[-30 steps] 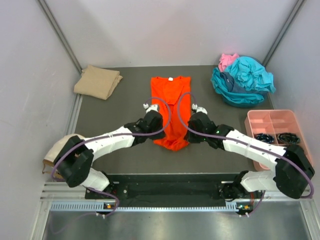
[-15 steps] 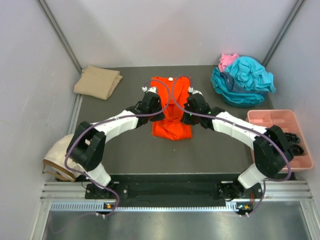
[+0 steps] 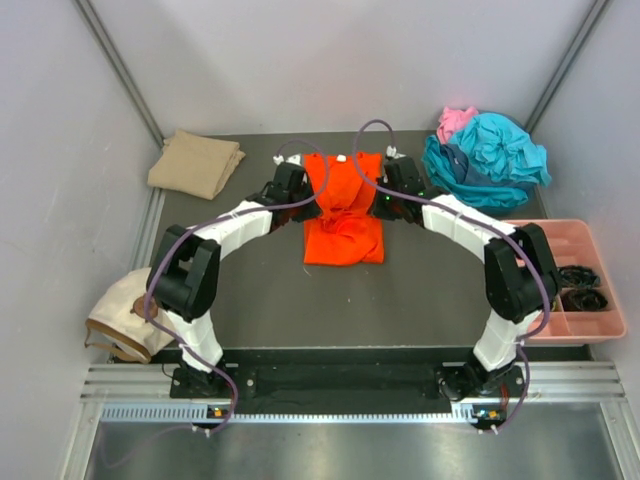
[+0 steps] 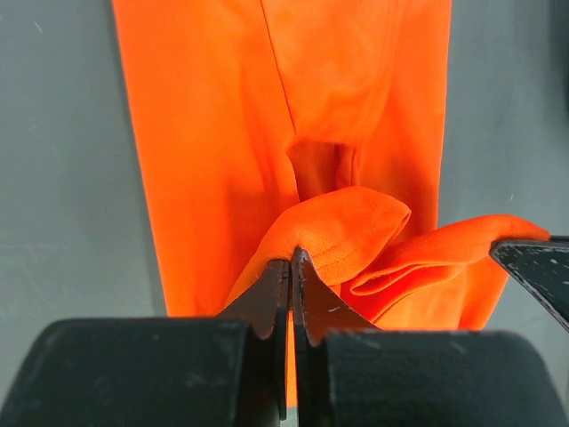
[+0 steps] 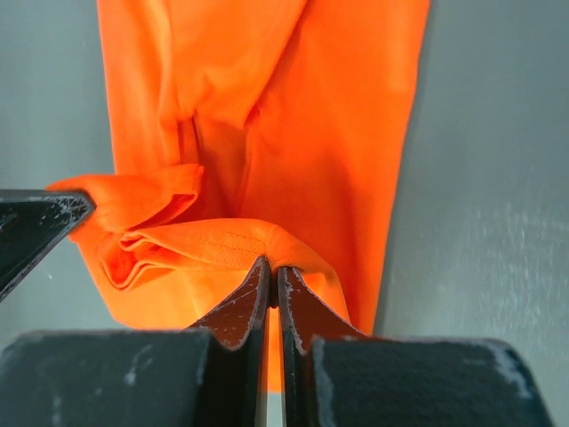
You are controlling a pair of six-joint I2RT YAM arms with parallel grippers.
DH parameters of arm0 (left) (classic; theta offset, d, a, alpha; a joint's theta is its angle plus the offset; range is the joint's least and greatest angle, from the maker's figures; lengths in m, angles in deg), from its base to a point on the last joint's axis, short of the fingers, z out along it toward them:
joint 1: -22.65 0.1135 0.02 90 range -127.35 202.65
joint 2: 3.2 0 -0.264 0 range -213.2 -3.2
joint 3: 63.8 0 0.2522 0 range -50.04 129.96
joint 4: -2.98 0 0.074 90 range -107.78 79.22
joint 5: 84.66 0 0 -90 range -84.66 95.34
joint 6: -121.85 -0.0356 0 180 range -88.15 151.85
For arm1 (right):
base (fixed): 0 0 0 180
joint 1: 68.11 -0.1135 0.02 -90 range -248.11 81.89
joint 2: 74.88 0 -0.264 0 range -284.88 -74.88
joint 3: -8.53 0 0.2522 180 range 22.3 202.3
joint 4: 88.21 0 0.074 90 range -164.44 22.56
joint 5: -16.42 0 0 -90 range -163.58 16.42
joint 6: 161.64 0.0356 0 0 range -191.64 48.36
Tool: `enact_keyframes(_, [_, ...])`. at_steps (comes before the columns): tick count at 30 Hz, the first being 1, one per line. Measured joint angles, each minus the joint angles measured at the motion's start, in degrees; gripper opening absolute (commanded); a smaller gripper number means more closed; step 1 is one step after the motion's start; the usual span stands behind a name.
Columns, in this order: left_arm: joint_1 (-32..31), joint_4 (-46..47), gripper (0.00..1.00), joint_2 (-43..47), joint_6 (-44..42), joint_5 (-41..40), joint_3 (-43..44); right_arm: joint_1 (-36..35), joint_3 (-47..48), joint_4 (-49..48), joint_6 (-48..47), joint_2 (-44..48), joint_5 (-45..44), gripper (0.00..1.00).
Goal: Fold and stack the t-shirts
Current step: Fold the folded rectangular tshirt in 1/3 of the way
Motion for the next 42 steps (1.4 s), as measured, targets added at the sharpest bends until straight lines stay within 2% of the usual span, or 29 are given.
enact_keyframes(11, [2.8,0.7,0.0,-5.22,-1.25,2.84,5.07,1.51,6.62,-0.04,-1.2,-7.98,3.06,0.0])
enact_keyframes(42, [8.02,0.57,0.0,-12.13,-2.29,5.46,9.29,7.23,13.03,0.46,-2.32,-15.65,5.31,0.0])
